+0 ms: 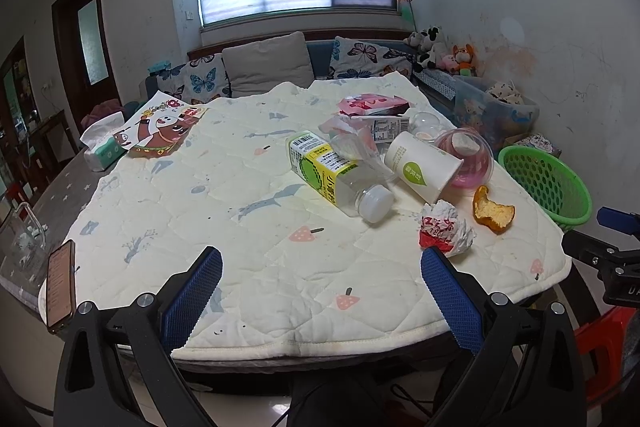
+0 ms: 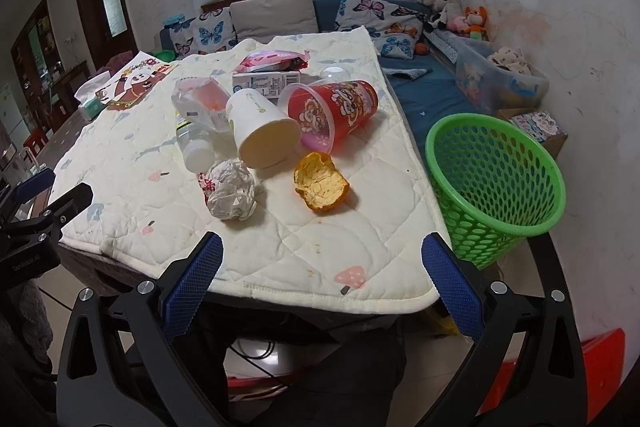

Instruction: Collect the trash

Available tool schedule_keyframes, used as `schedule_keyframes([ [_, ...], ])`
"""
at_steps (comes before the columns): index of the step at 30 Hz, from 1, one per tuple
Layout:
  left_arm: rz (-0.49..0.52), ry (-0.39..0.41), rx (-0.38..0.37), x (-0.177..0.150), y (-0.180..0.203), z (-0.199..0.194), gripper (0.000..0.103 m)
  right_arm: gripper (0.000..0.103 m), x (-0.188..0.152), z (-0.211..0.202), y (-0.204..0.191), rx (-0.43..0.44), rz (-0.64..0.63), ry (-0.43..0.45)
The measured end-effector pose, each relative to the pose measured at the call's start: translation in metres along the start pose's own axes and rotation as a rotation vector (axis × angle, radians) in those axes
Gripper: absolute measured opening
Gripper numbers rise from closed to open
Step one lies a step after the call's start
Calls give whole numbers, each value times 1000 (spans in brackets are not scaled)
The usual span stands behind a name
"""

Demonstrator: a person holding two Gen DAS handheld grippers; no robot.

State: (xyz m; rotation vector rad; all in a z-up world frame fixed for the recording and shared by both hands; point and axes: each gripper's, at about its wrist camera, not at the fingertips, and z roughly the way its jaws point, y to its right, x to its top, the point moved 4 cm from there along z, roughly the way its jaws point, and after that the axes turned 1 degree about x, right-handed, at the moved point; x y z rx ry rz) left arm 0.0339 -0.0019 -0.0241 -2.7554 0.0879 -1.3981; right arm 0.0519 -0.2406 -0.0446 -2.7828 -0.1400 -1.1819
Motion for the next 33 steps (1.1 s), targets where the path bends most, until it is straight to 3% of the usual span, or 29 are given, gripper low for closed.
schedule_keyframes([
  [33, 2, -14, 9, 5, -1, 16, 97, 99, 10, 9, -2, 20, -14, -2],
])
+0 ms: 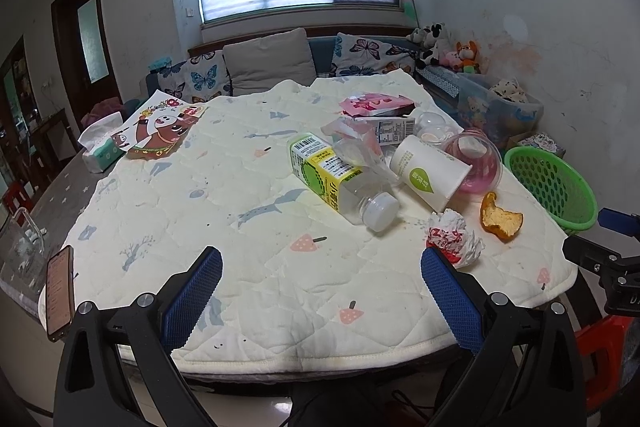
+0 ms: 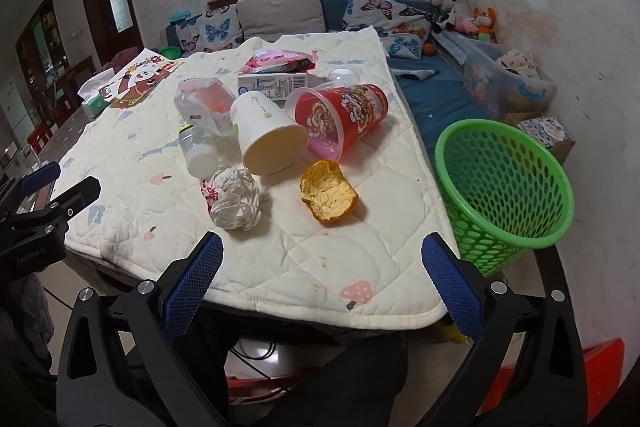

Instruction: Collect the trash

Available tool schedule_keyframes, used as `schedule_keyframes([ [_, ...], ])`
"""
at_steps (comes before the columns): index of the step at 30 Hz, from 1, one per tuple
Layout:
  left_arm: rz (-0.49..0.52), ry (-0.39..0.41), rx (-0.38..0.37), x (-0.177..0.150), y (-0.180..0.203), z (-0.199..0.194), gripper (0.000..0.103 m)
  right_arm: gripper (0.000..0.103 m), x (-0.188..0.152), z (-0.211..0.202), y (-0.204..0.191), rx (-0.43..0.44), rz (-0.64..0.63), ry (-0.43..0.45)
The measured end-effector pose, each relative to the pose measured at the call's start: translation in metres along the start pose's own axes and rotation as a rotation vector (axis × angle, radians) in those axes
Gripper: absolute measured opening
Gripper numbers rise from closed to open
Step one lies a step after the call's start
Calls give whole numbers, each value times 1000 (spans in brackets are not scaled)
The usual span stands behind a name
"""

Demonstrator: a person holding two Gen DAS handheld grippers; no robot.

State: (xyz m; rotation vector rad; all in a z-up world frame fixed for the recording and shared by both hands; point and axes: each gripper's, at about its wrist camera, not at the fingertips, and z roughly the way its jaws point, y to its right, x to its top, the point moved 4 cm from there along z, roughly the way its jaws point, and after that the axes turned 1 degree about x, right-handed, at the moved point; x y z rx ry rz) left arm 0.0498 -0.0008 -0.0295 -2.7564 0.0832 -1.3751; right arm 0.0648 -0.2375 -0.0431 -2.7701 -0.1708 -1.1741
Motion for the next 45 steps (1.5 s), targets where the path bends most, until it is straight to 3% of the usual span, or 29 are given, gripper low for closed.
schedule_keyframes([
  [11, 14, -9, -42, 12, 13, 7, 97, 99, 4, 9, 12, 21, 9, -3],
  [26, 82, -90, -254, 8, 70, 42, 96, 98, -5, 25, 35, 35, 35, -28],
  [31, 130, -104, -286, 8, 88, 58, 95, 98, -6, 32, 38, 39, 37, -37],
  [35, 141, -140, -313, 7, 93, 75, 82, 97, -8, 36, 40, 47, 39, -43],
  [40, 144, -178, -356, 2, 99, 92, 81, 96, -9, 44, 41, 53, 36, -55],
  [45, 148, -188, -404, -1, 105, 100, 69, 94, -9, 53, 41, 64, 41, -71],
])
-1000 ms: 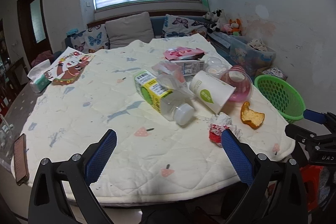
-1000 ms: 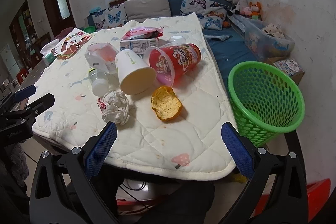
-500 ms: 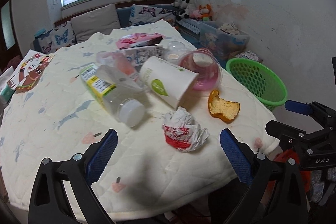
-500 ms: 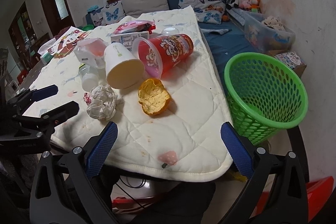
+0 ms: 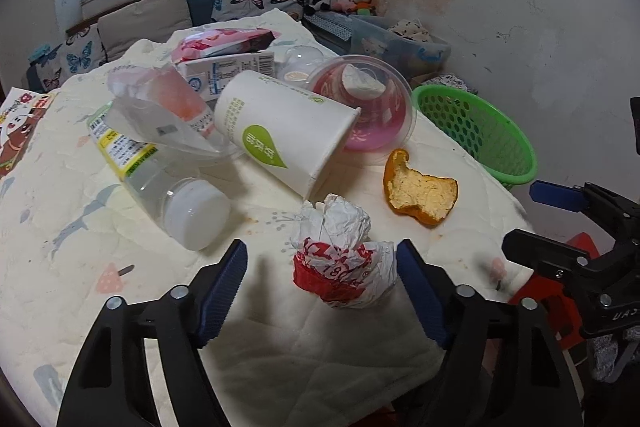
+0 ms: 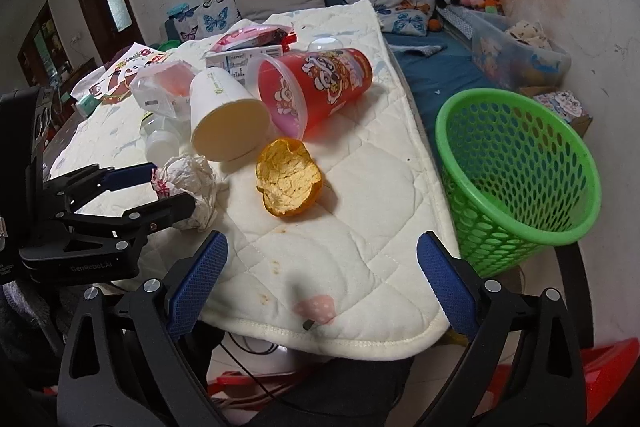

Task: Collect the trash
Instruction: 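Grasp the crumpled paper wad with the left tool while the right tool approaches the orange peel, then grasp the orange peel with the right tool and lift it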

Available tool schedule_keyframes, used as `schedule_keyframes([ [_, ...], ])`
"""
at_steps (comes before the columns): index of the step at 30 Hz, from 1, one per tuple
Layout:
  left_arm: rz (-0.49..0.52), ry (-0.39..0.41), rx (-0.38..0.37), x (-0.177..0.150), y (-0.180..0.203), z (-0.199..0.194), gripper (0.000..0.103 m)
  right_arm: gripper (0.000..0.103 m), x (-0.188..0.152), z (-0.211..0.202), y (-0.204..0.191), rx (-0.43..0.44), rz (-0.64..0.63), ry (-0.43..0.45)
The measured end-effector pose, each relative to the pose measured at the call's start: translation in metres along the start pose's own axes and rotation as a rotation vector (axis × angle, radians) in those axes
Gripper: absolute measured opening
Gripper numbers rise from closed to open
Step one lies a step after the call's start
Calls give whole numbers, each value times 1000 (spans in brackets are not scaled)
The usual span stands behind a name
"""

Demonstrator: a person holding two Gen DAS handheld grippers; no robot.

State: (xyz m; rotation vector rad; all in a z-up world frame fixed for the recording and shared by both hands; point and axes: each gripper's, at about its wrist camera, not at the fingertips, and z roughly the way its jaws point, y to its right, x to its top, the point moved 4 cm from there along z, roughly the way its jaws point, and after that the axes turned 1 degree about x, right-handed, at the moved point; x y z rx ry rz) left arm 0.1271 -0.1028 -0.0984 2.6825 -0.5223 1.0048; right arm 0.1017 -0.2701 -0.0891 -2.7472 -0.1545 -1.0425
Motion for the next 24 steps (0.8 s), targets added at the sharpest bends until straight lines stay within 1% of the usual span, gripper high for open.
schedule_keyframes([
  [1, 0, -2, -15, 0, 1, 1, 66, 93, 0, 1, 0, 5, 0, -2],
  [3, 5, -1, -41, 1, 4, 3, 53, 93, 2, 2, -1, 9, -2, -3],
  [5, 8, 5, -63, 1, 7, 1, 47, 92, 3, 4, -3, 12, -12, -4],
  [9, 16, 16, -61, -1, 9, -2, 40, 89, 3, 7, -6, 21, -22, -9],
  [17, -37, 51, -49, -2, -5, -27, 39, 83, 7, 23, -11, 45, -35, -22],
  [24, -97, 120, -15, 8, -31, -62, 39, 72, 15, 49, -16, 56, -51, -47],
])
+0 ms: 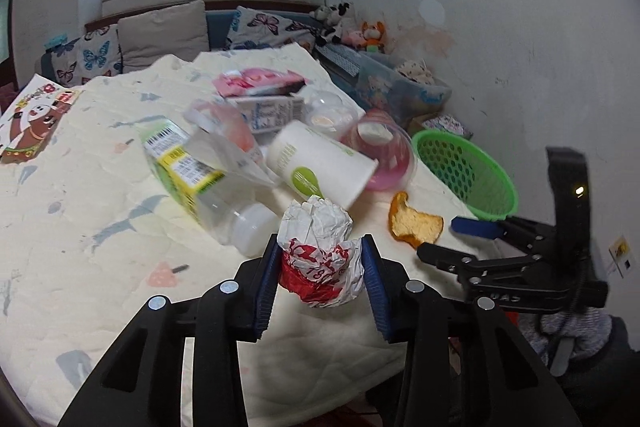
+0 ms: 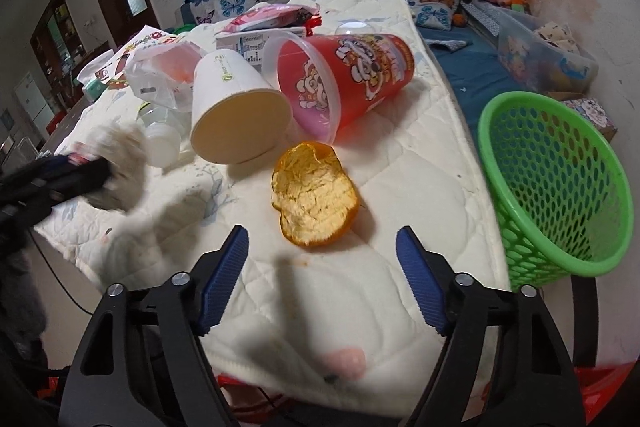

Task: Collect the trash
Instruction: 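Grasp the orange peel with the right tool and lift it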

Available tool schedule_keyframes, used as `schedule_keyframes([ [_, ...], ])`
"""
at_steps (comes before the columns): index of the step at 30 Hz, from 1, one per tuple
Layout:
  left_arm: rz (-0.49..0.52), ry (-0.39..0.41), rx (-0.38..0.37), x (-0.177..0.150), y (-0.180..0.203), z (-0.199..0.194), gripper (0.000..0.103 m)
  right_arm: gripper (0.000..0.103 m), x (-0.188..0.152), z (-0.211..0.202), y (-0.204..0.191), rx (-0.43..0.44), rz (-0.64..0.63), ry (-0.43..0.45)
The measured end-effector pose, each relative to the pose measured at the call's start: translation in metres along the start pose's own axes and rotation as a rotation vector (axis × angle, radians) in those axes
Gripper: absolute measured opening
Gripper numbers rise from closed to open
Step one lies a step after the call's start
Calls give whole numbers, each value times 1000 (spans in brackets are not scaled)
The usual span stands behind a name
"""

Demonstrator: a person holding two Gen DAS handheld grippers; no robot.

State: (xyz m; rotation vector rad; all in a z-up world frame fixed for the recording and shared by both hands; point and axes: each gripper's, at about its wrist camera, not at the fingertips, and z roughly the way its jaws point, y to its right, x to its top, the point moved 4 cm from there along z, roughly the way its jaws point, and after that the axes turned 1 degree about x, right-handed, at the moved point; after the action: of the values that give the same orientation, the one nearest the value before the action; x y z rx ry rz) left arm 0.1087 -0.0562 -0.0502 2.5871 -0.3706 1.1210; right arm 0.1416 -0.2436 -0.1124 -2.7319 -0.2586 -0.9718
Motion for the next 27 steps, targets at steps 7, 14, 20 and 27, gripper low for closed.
schedule_keyframes([
  [7, -28, 54, 26, 16, -17, -19, 39, 63, 3, 20, -8, -34, -30, -27],
  [14, -27, 60, 22, 19, -17, -20, 39, 51, 5, 23, -4, -56, -24, -21],
  [20, -11, 61, 7, 23, -10, -18, 39, 42, 6, 14, -2, -46, 3, -9],
  [27, 29, 61, -26, 34, 7, -11, 39, 38, 10, -7, 11, -21, 55, 21],
])
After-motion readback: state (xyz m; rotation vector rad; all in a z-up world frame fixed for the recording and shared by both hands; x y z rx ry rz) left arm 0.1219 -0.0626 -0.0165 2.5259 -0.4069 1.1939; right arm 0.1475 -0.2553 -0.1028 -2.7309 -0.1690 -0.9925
